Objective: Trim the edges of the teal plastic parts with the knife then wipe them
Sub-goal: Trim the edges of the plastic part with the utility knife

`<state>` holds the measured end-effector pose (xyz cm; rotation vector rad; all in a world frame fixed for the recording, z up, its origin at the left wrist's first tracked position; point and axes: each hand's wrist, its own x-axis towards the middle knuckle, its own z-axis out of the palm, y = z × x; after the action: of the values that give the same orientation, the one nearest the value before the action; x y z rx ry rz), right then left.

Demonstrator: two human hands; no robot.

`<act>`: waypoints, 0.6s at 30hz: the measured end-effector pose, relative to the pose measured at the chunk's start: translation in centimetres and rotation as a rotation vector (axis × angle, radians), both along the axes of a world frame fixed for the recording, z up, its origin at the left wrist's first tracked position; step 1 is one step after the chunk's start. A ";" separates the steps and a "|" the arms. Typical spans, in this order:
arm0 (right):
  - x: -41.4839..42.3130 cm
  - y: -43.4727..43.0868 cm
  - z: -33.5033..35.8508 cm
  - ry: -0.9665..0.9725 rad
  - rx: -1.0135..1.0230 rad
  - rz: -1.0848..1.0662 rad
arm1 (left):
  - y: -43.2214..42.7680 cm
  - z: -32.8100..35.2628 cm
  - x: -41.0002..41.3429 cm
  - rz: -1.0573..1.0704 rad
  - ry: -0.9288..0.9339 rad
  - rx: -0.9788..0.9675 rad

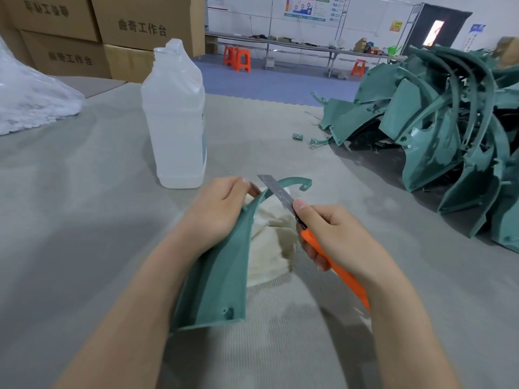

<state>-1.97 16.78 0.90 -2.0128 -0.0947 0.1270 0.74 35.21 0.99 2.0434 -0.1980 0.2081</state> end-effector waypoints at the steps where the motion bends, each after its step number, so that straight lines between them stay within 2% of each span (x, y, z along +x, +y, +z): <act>1: 0.0 0.0 0.0 0.001 -0.001 0.003 | 0.0 0.0 -0.1 -0.009 -0.006 -0.005; 9: -0.4 1.3 0.1 -0.039 0.073 0.057 | -0.4 0.1 -0.3 -0.072 0.008 -0.078; 13: -0.6 1.5 0.1 -0.019 0.058 0.098 | -0.4 0.1 -0.2 -0.059 0.021 -0.047; 18: -0.5 1.7 0.1 -0.084 0.073 0.084 | -0.3 0.1 -0.1 -0.065 0.000 -0.038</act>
<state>-2.49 18.49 0.97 -1.9420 -0.2343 0.0915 0.59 34.88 1.08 1.9965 -0.2579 0.1704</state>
